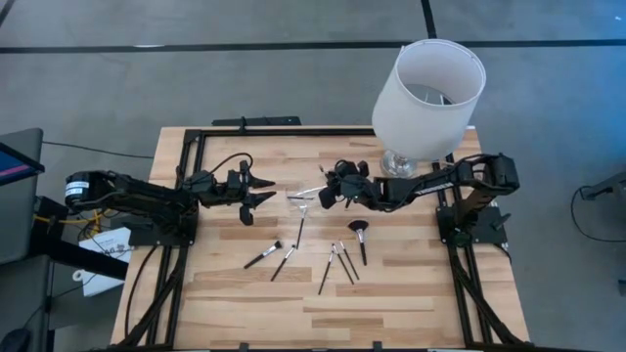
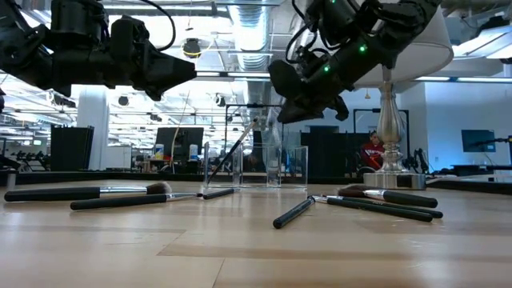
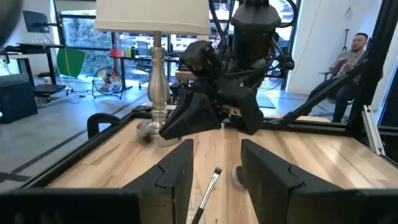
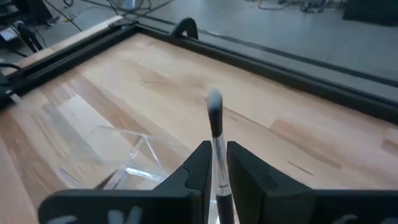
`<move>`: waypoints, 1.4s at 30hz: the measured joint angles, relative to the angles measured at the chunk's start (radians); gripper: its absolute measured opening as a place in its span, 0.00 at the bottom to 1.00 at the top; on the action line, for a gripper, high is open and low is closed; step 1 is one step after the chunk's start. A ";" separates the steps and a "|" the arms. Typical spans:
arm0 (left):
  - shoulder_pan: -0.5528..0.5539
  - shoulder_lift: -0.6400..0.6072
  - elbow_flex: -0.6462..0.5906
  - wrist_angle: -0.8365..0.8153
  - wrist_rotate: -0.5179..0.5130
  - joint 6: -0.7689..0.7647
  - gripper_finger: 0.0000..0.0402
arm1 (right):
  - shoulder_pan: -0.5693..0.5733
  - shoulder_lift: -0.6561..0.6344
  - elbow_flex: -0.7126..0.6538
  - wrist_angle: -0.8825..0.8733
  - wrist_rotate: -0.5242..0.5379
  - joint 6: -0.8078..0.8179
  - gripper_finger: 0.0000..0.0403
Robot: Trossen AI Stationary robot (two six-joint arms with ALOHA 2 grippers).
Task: Pick & Place Makeup Supplies
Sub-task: Put the black makeup brush into the transparent organizer
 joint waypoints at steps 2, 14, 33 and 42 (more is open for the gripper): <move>0.000 0.000 0.000 -0.001 0.000 0.000 0.33 | 0.000 0.000 0.000 -0.014 -0.001 0.012 0.10; 0.000 0.000 0.000 -0.007 0.000 0.000 0.33 | 0.015 -0.044 0.066 0.057 -0.242 -0.124 0.13; 0.000 0.000 0.001 -0.006 0.000 0.003 0.33 | 0.158 -0.002 0.280 -0.944 -0.438 0.556 0.49; 0.000 0.000 0.001 -0.006 0.000 0.004 0.33 | 0.268 0.106 0.274 -1.001 -0.445 0.753 0.47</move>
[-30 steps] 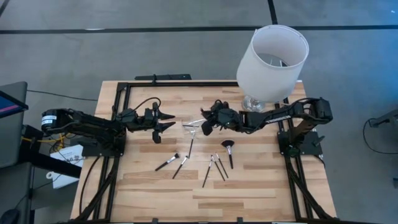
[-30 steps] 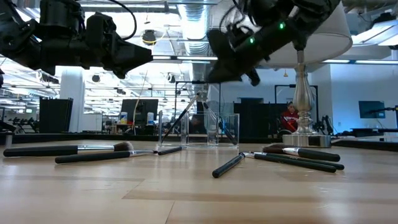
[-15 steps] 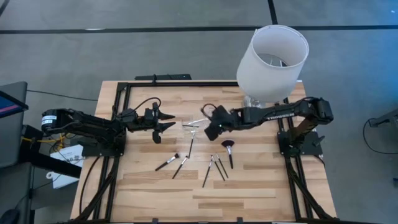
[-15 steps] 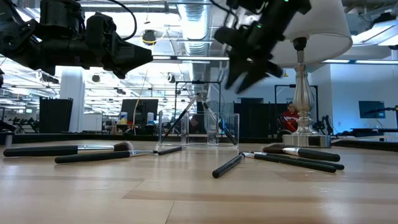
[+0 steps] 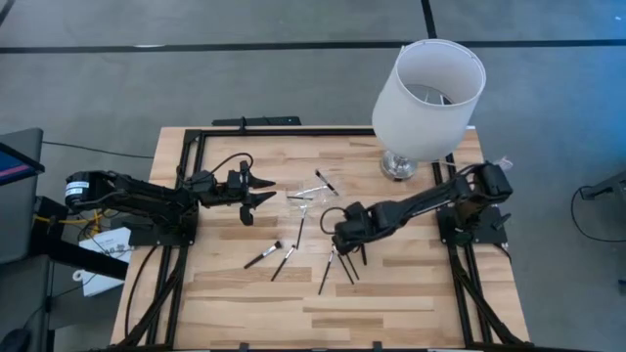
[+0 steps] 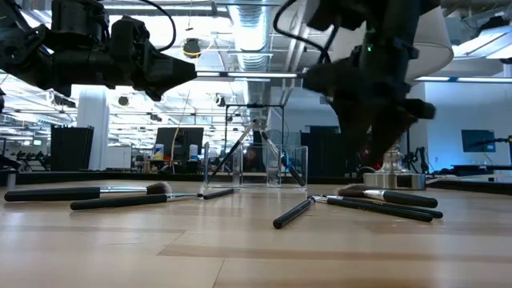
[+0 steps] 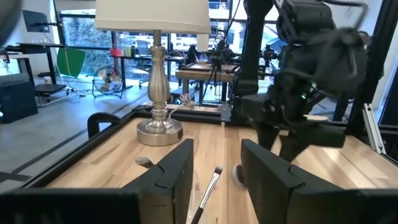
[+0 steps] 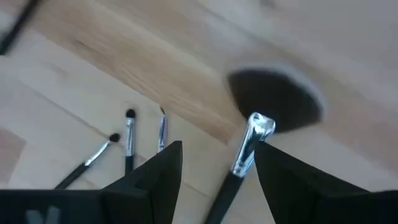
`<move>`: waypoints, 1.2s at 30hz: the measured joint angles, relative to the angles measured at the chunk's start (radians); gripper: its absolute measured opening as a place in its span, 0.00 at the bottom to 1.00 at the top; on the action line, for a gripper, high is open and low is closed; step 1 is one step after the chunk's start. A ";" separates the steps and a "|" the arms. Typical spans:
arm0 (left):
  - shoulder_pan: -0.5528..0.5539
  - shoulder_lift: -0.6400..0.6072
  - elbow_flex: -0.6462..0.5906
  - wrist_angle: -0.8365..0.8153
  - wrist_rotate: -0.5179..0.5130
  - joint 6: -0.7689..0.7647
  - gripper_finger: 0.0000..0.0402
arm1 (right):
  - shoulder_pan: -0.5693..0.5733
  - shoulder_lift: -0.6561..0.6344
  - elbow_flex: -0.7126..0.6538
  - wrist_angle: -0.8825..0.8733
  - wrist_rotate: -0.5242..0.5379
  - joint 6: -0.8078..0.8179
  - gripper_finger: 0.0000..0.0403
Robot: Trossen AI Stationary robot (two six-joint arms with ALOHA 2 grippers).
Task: Pick & Place Makeup Supplies
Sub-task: Put the black makeup brush into the transparent organizer
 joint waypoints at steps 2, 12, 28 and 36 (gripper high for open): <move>0.000 0.000 0.000 0.001 0.000 0.000 0.33 | 0.009 0.034 0.000 -0.034 -0.003 0.044 0.47; 0.000 0.000 0.000 0.000 0.000 0.000 0.33 | -0.009 0.151 0.003 -0.030 0.002 0.141 0.46; 0.000 0.000 0.000 0.000 0.000 0.000 0.33 | -0.031 0.167 0.003 -0.012 0.180 0.115 0.33; 0.000 0.000 0.000 0.000 0.000 0.000 0.33 | -0.051 0.172 -0.002 0.053 0.257 -0.047 0.28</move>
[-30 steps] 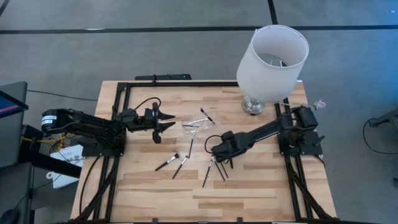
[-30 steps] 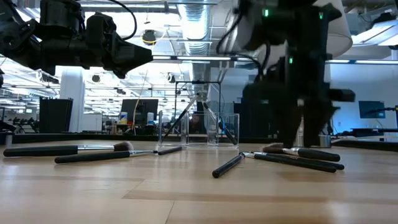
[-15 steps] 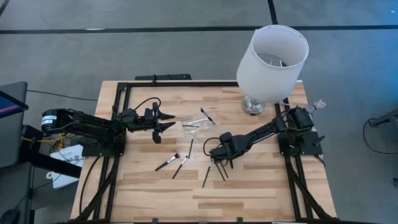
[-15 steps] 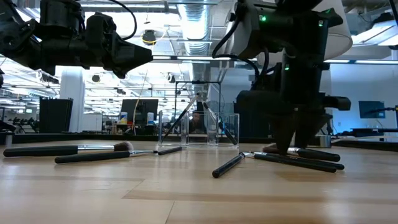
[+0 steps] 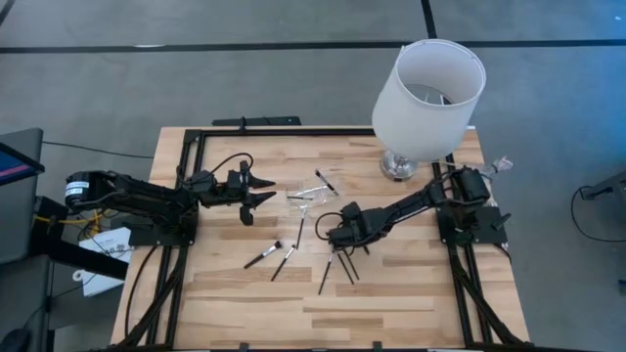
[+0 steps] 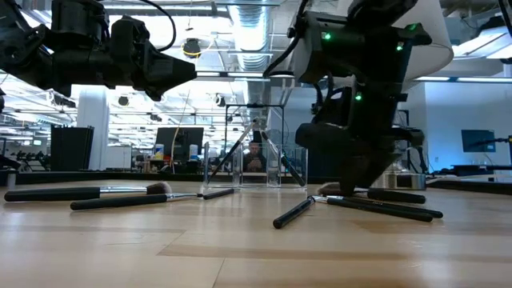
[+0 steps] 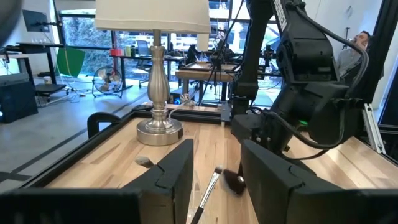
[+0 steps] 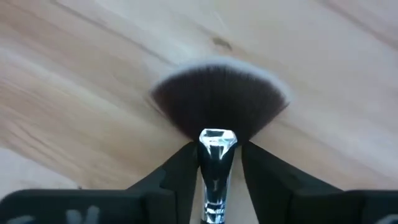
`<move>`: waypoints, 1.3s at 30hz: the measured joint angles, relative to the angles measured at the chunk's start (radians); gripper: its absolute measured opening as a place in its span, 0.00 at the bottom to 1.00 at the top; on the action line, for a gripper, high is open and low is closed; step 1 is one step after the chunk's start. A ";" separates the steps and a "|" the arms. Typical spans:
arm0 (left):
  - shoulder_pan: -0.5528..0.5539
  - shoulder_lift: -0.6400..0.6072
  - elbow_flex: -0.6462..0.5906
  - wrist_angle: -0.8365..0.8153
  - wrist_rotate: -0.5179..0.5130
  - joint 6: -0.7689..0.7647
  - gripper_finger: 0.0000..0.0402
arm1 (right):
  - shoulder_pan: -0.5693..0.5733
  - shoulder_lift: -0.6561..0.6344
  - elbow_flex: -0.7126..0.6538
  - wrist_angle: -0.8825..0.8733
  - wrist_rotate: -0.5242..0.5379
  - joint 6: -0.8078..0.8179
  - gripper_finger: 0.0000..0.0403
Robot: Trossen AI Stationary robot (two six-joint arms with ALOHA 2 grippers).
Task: Pick & Place Makeup Supplies
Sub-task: Put the black makeup brush into the transparent organizer
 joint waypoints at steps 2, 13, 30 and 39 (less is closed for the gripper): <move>0.000 0.000 0.000 0.000 0.000 0.000 0.33 | -0.011 0.001 0.000 0.031 -0.004 -0.040 0.22; 0.000 0.000 0.000 -0.001 0.000 0.000 0.33 | -0.015 -0.096 0.049 0.074 -0.026 -0.162 0.11; 0.000 0.000 0.000 0.001 0.000 -0.007 0.33 | 0.075 -0.321 -0.032 0.594 0.739 -0.851 0.13; 0.000 0.000 0.000 0.000 0.000 -0.002 0.33 | -0.106 -0.258 -0.094 1.243 0.195 -1.294 0.13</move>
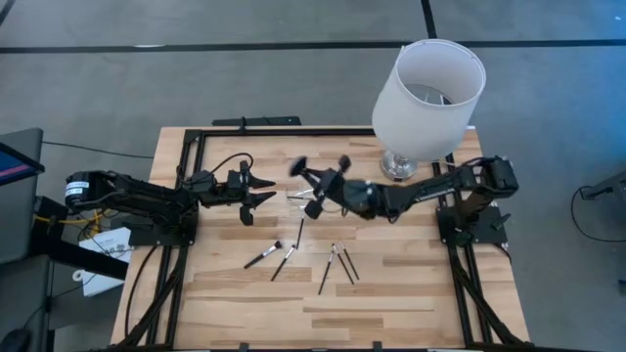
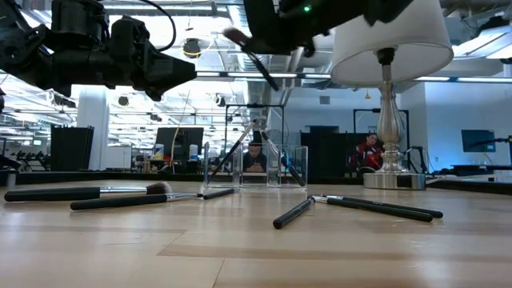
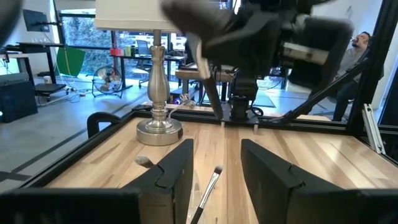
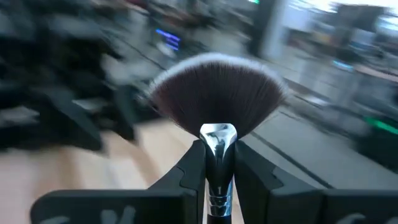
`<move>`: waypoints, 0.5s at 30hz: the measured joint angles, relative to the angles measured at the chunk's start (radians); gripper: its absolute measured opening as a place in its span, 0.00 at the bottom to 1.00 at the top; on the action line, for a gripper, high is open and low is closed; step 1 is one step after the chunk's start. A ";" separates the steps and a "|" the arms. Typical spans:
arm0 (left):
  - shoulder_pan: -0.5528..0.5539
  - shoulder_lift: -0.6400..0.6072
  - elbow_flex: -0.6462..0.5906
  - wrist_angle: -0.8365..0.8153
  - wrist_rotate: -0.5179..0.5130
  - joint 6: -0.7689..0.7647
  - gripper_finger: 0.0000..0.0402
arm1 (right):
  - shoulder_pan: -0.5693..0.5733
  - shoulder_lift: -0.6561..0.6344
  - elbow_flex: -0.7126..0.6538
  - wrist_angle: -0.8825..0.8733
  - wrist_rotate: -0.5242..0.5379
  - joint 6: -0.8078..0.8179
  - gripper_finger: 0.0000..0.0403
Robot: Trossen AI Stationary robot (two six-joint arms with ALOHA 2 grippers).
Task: Pick & Place Makeup Supplies
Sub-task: Put the black makeup brush into the transparent organizer
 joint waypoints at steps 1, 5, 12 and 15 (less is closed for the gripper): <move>0.000 0.000 0.000 0.000 0.000 0.000 0.33 | -0.019 0.000 0.000 0.026 -0.072 -0.002 0.13; 0.000 0.000 0.000 -0.002 0.000 0.000 0.33 | -0.070 -0.002 -0.002 0.018 -0.139 0.021 0.13; 0.000 0.000 0.000 -0.004 0.000 0.001 0.33 | -0.115 0.098 -0.147 0.299 -0.244 0.125 0.13; 0.000 0.000 0.000 -0.004 0.000 0.001 0.33 | -0.129 0.165 -0.198 0.488 -0.271 0.135 0.13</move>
